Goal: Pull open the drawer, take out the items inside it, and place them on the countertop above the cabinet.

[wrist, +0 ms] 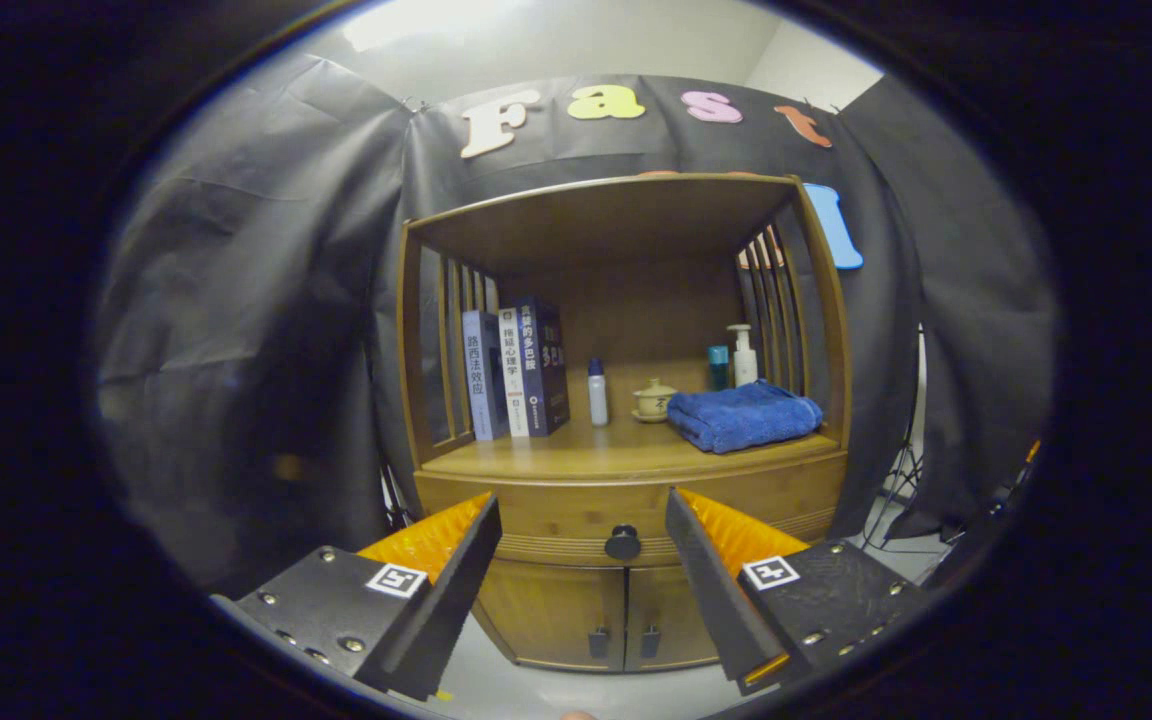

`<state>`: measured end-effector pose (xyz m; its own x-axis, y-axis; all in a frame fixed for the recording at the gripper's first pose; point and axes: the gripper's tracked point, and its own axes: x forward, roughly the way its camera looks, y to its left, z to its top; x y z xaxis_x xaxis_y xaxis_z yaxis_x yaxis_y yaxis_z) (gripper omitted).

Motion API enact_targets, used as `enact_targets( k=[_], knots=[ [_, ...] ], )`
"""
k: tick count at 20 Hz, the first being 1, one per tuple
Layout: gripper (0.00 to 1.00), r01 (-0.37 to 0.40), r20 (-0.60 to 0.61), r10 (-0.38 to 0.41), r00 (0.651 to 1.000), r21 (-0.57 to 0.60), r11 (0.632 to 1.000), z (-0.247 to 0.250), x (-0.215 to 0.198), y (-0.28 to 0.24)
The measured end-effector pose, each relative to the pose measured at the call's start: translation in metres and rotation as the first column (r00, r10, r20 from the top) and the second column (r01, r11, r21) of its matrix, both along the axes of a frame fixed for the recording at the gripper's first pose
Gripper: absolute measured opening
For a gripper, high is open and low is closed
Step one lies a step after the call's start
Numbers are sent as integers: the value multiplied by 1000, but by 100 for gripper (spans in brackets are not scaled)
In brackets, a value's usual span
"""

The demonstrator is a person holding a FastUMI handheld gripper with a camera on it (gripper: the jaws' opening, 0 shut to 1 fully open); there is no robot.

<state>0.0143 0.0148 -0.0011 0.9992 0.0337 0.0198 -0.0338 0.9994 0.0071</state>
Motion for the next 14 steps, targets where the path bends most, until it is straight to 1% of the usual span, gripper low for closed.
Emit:
enact_targets(
  k=[7,10,14],
  knots=[
    [99,32,-22,-32,999,-1,1000,-11,25,-11],
    [99,56,-23,-57,998,-30,998,-17,43,-20],
    [99,68,-51,-71,996,-44,997,-35,75,-23]
  ],
)
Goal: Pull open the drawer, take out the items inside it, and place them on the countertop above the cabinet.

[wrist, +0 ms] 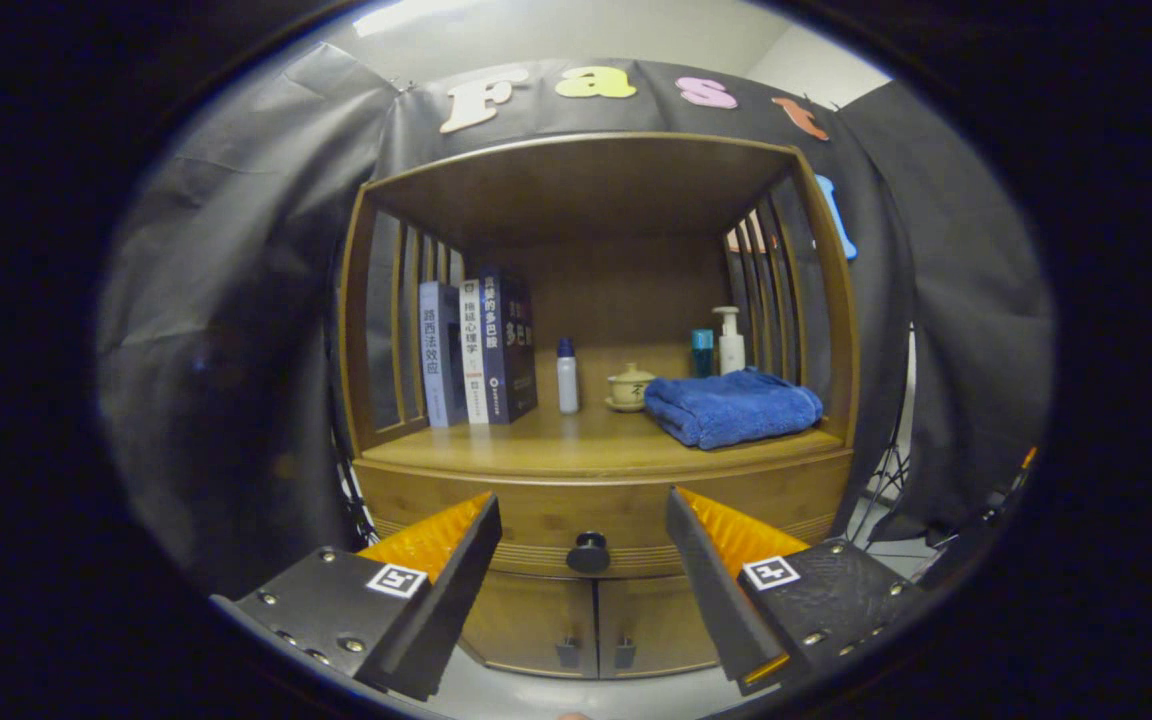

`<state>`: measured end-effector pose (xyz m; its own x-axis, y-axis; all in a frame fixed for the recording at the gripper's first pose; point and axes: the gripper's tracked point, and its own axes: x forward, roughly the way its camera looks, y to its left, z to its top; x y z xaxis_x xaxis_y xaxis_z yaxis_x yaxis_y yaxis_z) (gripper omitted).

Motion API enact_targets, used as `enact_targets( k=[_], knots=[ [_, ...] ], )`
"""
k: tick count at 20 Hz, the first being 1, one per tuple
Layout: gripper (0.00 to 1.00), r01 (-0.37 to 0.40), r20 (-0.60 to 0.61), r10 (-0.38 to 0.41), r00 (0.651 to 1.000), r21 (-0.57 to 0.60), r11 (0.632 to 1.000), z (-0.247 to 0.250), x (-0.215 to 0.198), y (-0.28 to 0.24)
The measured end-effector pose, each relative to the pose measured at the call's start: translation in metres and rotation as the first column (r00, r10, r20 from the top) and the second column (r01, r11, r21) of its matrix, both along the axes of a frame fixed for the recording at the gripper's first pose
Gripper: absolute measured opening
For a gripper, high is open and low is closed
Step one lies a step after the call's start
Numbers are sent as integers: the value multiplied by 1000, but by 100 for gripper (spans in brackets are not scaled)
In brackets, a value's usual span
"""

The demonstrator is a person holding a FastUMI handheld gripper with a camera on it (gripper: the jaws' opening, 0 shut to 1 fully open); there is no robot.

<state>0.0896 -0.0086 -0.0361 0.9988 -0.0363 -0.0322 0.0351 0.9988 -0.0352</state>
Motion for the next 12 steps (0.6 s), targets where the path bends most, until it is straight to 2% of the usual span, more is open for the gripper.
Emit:
enact_targets(
  k=[6,10,12],
  knots=[
    [99,-27,-42,25,999,-43,999,-37,64,10],
    [99,21,-115,-25,993,-31,999,-85,89,0],
    [99,5,-164,-18,986,-77,997,-106,100,3]
  ],
)
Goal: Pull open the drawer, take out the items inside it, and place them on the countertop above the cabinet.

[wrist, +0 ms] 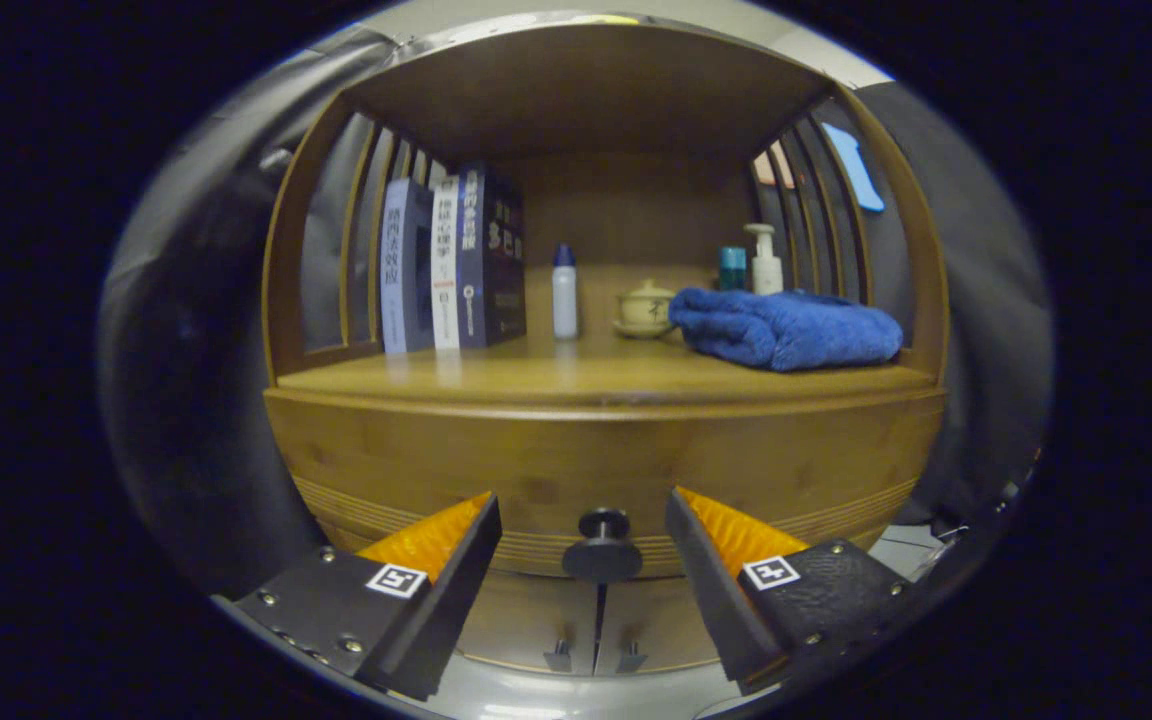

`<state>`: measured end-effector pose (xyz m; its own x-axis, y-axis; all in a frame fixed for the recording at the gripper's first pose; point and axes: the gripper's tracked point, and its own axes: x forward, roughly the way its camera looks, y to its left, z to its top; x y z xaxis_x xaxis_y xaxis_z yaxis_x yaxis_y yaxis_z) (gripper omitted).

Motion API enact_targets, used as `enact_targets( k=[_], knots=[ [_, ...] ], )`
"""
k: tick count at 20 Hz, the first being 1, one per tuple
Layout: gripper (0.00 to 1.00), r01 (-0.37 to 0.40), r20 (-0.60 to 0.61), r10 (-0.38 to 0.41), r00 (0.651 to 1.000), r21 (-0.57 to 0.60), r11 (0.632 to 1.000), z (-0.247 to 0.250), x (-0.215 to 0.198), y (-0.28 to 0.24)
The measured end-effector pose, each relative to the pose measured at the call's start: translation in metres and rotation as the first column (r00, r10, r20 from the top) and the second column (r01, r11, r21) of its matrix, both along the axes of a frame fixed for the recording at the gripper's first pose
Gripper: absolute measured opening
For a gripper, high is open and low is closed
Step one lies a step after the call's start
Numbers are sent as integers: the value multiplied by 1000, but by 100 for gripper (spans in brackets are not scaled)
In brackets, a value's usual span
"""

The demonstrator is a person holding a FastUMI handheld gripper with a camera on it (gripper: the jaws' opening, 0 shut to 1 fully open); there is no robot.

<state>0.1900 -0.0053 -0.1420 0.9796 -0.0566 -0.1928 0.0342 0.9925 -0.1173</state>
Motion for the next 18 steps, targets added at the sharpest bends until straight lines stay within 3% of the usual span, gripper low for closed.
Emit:
enact_targets(
  k=[2,6,14,18],
  knots=[
    [88,48,16,-48,999,-33,998,-2,0,-10],
    [43,103,22,-103,994,-8,995,-3,-1,-19],
    [43,72,36,-74,997,53,996,-5,1,-19],
    [38,28,-24,-23,999,209,978,-20,-6,-14]
  ],
)
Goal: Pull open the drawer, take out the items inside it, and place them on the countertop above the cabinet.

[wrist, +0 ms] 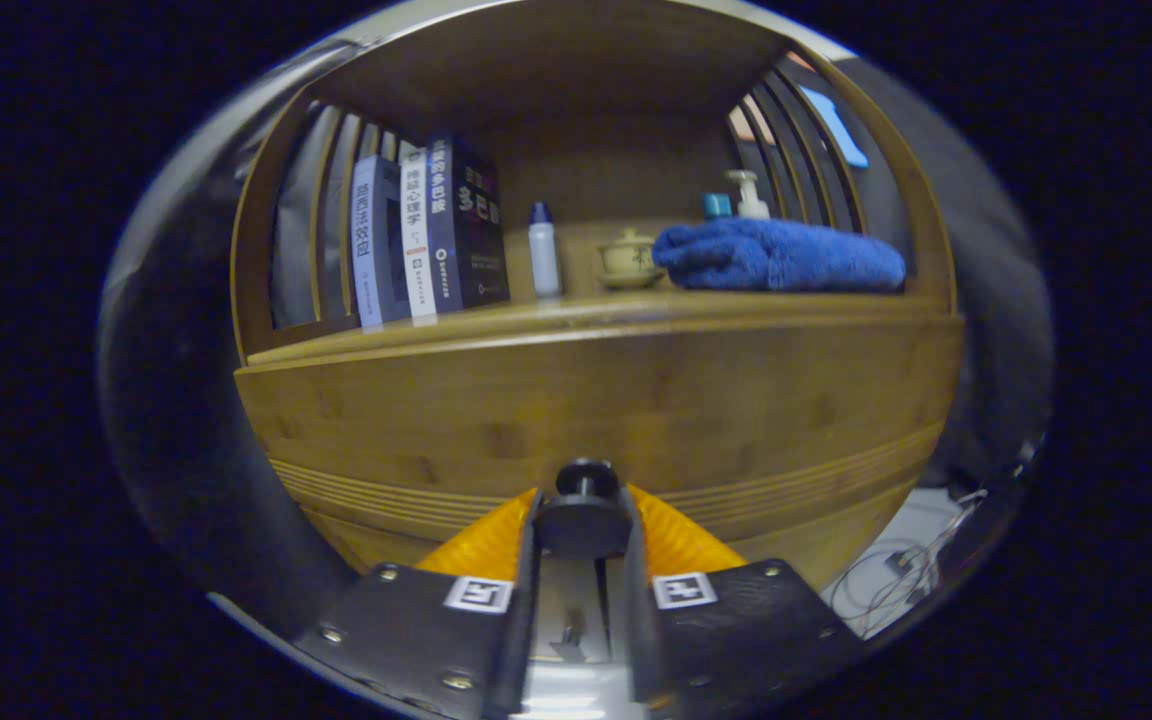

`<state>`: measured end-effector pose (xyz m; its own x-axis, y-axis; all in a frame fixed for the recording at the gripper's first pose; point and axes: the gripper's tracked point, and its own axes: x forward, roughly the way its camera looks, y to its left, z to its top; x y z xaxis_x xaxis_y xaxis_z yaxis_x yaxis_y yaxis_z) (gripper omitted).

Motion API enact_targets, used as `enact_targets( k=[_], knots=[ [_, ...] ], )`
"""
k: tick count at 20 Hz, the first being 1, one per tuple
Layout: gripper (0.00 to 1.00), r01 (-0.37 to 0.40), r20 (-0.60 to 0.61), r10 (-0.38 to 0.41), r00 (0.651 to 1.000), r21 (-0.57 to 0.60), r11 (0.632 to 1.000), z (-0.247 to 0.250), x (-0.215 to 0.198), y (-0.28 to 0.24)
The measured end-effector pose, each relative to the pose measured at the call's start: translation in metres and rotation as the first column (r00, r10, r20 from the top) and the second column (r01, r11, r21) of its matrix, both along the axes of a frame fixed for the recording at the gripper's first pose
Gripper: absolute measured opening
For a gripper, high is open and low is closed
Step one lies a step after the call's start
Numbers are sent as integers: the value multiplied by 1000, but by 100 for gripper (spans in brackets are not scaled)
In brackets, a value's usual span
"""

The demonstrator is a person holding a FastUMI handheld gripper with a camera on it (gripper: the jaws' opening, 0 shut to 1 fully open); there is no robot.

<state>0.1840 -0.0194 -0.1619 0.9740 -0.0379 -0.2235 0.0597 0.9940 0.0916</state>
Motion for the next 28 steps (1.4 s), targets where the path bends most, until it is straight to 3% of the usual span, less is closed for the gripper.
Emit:
enact_targets(
  k=[2,3,6,20,28],
  knots=[
    [36,-5,15,6,1000,-39,999,-1,-1,-5],
    [26,1,21,0,1000,-68,998,1,-2,-4],
    [26,14,41,-11,999,-57,998,2,-14,-3],
    [26,9,23,-6,1000,-154,988,3,-143,3],
    [25,18,4,-18,1000,-137,990,-8,-176,9]
  ],
)
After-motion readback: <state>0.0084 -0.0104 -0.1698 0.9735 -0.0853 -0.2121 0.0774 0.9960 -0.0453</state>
